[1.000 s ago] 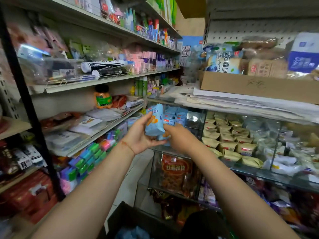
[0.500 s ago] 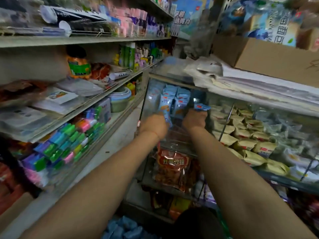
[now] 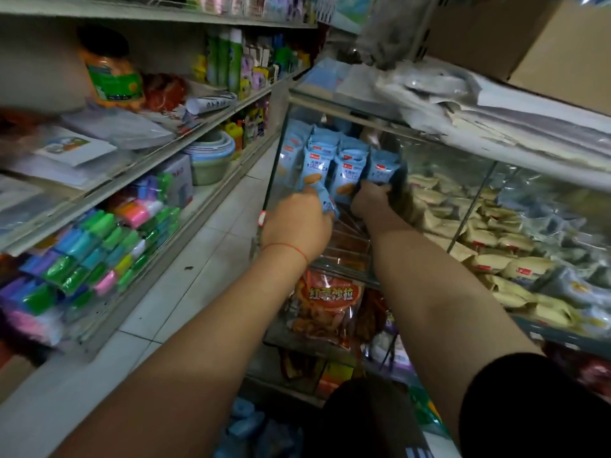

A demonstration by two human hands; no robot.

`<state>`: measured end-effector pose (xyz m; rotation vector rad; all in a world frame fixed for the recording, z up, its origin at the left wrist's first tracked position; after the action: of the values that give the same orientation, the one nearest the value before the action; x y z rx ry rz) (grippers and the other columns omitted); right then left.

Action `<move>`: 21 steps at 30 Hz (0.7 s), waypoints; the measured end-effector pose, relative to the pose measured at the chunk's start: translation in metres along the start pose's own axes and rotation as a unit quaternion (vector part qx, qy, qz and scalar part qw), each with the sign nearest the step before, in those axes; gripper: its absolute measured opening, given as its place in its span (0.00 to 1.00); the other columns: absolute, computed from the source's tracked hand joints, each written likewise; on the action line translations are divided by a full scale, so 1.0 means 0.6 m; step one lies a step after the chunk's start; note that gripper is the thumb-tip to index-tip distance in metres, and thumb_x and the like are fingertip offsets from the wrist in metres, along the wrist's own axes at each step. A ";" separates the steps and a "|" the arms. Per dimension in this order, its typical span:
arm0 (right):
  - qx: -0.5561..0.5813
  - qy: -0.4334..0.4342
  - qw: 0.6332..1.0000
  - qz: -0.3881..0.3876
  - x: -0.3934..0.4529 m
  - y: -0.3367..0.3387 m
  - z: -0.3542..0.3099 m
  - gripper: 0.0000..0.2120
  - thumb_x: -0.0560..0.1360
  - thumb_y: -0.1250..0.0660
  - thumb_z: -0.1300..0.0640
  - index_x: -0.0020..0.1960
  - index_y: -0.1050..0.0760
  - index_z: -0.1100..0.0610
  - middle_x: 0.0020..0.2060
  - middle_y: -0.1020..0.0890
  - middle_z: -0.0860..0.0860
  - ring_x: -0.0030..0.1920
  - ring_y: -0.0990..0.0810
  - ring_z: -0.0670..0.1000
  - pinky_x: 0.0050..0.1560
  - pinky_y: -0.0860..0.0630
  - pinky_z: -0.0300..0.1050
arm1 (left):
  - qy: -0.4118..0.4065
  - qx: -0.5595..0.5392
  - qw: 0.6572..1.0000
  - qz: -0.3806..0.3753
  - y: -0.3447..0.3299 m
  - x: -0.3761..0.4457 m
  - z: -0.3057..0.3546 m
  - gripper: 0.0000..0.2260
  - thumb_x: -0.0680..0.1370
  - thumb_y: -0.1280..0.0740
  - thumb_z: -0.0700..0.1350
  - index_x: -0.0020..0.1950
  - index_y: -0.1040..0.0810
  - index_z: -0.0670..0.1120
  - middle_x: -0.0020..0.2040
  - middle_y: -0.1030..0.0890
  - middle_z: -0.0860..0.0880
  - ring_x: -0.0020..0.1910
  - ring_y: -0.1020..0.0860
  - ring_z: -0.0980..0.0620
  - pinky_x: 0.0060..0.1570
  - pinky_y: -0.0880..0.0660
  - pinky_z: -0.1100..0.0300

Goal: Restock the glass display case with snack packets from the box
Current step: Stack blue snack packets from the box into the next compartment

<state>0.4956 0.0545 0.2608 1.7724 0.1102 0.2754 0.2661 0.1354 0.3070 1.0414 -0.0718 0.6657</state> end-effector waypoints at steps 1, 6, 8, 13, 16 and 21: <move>0.001 -0.002 1.000 -0.011 -0.005 -0.002 0.000 0.25 0.77 0.38 0.54 0.72 0.37 0.54 0.71 0.37 0.61 0.71 0.37 0.62 0.71 0.43 0.53 | 0.000 0.001 1.000 -0.001 0.000 -0.001 0.002 0.18 0.78 0.36 0.54 0.62 0.27 0.43 0.56 0.20 0.41 0.53 0.21 0.39 0.45 0.26 0.52; -0.029 -0.008 0.999 -0.034 0.001 -0.009 0.000 0.26 0.76 0.38 0.52 0.72 0.39 0.55 0.70 0.35 0.59 0.70 0.35 0.60 0.71 0.44 0.55 | 0.002 0.005 1.000 -0.007 0.001 -0.009 0.005 0.17 0.79 0.37 0.53 0.61 0.27 0.42 0.55 0.20 0.41 0.52 0.21 0.39 0.42 0.29 0.54; -0.048 0.002 0.998 -0.037 -0.001 -0.013 -0.006 0.27 0.77 0.38 0.53 0.73 0.41 0.56 0.70 0.35 0.59 0.70 0.36 0.61 0.71 0.44 0.57 | -0.002 0.005 1.000 -0.014 -0.001 -0.010 0.003 0.17 0.79 0.37 0.54 0.61 0.27 0.43 0.55 0.20 0.41 0.52 0.21 0.40 0.43 0.27 0.53; 0.040 -0.019 0.999 -0.032 -0.013 -0.011 0.007 0.31 0.76 0.36 0.55 0.75 0.45 0.52 0.73 0.42 0.65 0.71 0.40 0.66 0.71 0.41 0.55 | 0.007 0.003 0.999 -0.039 -0.006 -0.017 0.000 0.18 0.80 0.39 0.55 0.63 0.28 0.44 0.56 0.20 0.41 0.53 0.21 0.40 0.45 0.26 0.52; 0.089 -0.019 0.996 -0.012 -0.022 0.013 0.008 0.32 0.76 0.34 0.54 0.75 0.45 0.52 0.71 0.45 0.68 0.69 0.37 0.67 0.69 0.37 0.55 | 0.008 0.003 0.999 -0.049 -0.001 -0.019 0.009 0.17 0.80 0.40 0.55 0.61 0.28 0.44 0.56 0.21 0.42 0.52 0.21 0.41 0.42 0.30 0.54; 0.102 -0.017 0.995 -0.010 -0.027 0.030 0.004 0.33 0.76 0.34 0.52 0.75 0.46 0.52 0.71 0.46 0.67 0.69 0.36 0.67 0.69 0.36 0.56 | 0.019 -0.003 0.999 -0.040 0.011 -0.014 0.009 0.17 0.80 0.40 0.55 0.60 0.27 0.43 0.56 0.20 0.41 0.53 0.22 0.40 0.41 0.31 0.55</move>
<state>0.4794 0.0449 0.2759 1.9771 0.1352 0.2258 0.2570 0.1291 0.3116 1.0205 0.0020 0.6114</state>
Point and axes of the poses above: each hand's wrist, its own x-axis towards the middle knuckle, its own y-axis out of the back of the hand, z = x × y, the point moved 7 cm from there along x, towards the middle knuckle
